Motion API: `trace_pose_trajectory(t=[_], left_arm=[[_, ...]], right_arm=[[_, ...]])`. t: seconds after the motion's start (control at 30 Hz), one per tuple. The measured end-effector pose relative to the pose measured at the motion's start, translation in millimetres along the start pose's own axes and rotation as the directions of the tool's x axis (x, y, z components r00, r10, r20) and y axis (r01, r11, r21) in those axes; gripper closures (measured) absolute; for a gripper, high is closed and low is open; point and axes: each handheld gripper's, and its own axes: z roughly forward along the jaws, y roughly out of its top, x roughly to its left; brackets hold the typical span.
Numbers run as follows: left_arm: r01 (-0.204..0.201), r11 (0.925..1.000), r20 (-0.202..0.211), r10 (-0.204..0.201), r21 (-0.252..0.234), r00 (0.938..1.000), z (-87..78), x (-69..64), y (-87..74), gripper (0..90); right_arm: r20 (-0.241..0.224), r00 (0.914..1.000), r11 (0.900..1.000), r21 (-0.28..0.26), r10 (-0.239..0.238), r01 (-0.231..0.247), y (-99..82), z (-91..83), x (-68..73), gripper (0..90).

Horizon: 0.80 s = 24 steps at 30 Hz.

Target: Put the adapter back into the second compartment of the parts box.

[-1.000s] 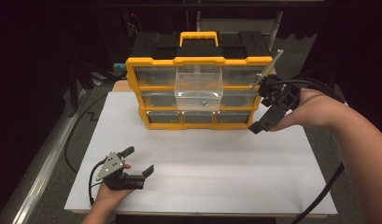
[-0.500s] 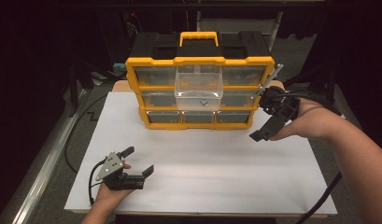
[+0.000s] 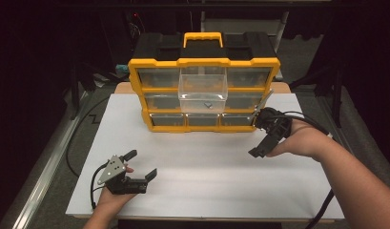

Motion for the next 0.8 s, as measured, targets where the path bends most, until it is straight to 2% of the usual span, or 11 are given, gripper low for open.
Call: trace_pose_trajectory(t=[0.1, 0.2, 0.47, 0.53, 0.7, 0.8], left_arm=[[0.001, 1.0, -0.001, -0.001, -0.001, 1.0, 0.2, -0.2, -0.1, 0.2], [0.004, 1.0, -0.002, -0.004, 0.0, 1.0, 0.3, -0.2, -0.1, 0.3], [0.004, 1.0, -0.002, -0.004, 0.004, 1.0, 0.5, -0.3, -0.2, 0.3], [0.003, 1.0, -0.002, -0.003, 0.004, 1.0, 0.6, -0.4, -0.1, 0.2], [0.002, 1.0, -0.004, -0.002, 0.006, 1.0, 0.7, -0.3, -0.2, 0.3], [0.003, 1.0, -0.004, -0.003, 0.006, 1.0, 0.7, -0.4, -0.1, 0.3]], right_arm=[[0.003, 1.0, 1.0, 0.008, -0.005, 0.005, -2.5, 15.6, 1.1, 0.1], [-0.017, 0.9998, 0.9998, 0.017, -0.008, 0.009, -5.1, 30.9, 2.5, 0.1], [-0.032, 0.9994, 0.9986, 0.053, 0.008, -0.006, -11.4, 71.7, 6.4, 0.1], [-0.047, 0.9988, 0.9985, 0.053, 0.015, -0.013, -12.9, 79.5, 7.0, 0.1], [-0.033, 0.9993, 0.9976, 0.066, 0.02, -0.017, -16.6, 96.5, 8.7, 0.1], [-0.041, 0.9988, 0.9978, 0.062, 0.024, -0.022, -19.3, 105.4, 10.6, 0.1]])
